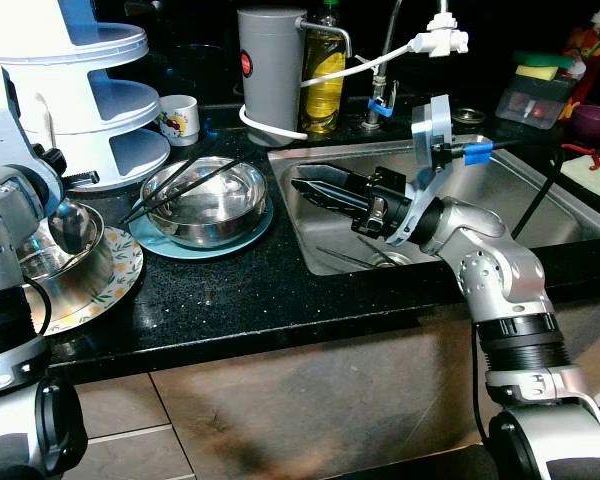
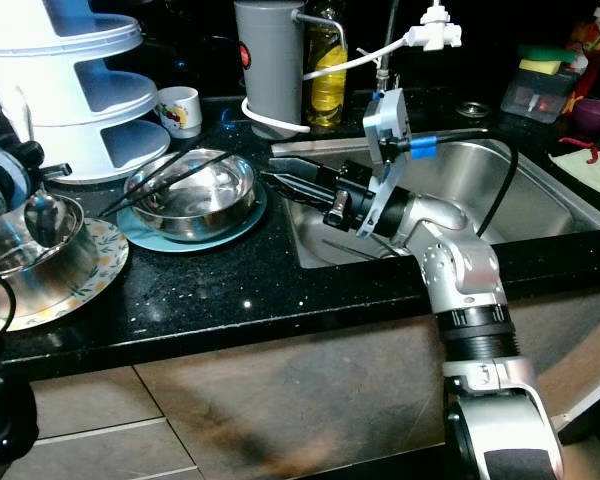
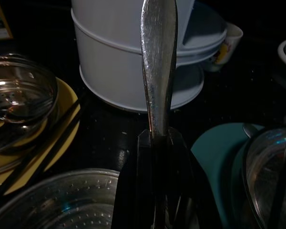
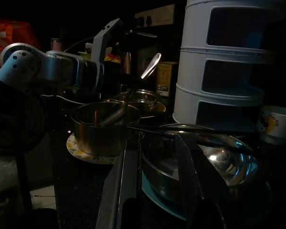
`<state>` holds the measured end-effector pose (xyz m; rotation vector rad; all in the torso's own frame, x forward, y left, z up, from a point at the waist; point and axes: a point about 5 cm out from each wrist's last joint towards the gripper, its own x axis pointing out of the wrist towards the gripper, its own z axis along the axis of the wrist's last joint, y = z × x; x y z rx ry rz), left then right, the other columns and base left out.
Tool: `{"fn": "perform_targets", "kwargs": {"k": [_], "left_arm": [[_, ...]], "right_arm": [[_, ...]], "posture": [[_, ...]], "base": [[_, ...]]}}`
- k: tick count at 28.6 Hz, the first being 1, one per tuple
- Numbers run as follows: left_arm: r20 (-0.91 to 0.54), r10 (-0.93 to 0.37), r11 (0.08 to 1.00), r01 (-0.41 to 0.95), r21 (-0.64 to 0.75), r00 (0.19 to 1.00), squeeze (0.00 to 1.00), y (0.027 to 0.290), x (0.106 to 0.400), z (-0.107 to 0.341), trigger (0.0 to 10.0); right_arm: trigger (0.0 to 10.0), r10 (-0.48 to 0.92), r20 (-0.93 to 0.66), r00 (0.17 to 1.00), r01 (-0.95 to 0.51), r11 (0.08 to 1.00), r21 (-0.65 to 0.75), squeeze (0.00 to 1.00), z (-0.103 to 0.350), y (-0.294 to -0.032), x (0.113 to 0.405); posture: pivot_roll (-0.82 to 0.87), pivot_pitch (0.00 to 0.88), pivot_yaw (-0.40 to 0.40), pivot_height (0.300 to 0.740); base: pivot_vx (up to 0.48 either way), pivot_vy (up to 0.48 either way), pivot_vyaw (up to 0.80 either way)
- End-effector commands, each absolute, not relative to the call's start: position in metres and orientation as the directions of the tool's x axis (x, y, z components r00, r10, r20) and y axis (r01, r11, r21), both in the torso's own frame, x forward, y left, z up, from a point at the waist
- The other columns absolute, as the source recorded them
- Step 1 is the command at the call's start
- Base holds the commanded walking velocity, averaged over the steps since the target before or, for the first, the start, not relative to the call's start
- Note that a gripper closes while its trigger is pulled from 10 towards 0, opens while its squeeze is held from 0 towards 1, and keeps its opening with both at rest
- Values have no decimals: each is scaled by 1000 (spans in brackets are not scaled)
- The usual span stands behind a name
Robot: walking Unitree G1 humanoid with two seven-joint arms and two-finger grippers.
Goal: Kitchen organization
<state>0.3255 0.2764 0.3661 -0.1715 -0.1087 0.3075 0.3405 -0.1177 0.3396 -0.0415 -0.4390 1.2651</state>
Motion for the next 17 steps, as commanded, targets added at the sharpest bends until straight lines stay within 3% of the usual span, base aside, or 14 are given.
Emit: {"fn": "perform_targets", "kwargs": {"k": [1,6,9,10,11,12,13,14,15,17], "left_arm": [[118,322,935,-296,-195,939,0,279,322,372,0],[139,338,932,-311,-186,931,0,282,321,374,0],[221,365,925,-325,-198,904,0,286,317,383,0],[322,287,956,-248,-158,902,0,277,315,397,0],[322,287,956,-248,-158,902,0,277,315,397,0],[469,-42,999,33,29,882,0,234,308,419,0],[469,-42,999,33,29,882,0,234,308,419,0],[477,-190,981,155,113,858,0,213,305,421,0],[477,-190,981,155,113,858,0,213,305,421,0],[446,-385,920,297,256,808,0,182,300,412,0]], "right_arm": [[10000,923,319,217,-908,310,-280,0,344,-118,339],[10000,921,325,217,-908,312,-279,0,345,-118,339],[10000,916,337,218,-906,319,-278,0,347,-119,339],[10000,909,354,222,-904,327,-274,0,350,-120,340],[10000,909,354,222,-904,327,-274,0,350,-120,340],[10000,888,394,239,-896,358,-261,0,355,-123,341],[10000,888,394,239,-896,358,-261,0,355,-123,341],[10000,876,411,251,-891,375,-255,0,357,-125,342],[10000,876,411,251,-891,375,-255,0,357,-125,342],[10000,848,449,281,-877,417,-240,0,360,-130,344]], "posture": [[54,171,-6,740],[49,171,-3,740],[48,172,-6,740],[49,171,-9,740],[49,171,-9,740],[51,170,-10,740],[51,170,-10,740],[50,170,-10,740],[50,170,-10,740],[45,170,-1,740]], "base": [[0,0,0],[0,0,0],[0,0,0],[0,0,0],[0,0,0],[0,0,0],[0,0,0],[0,0,0],[0,0,0],[0,0,0]]}}
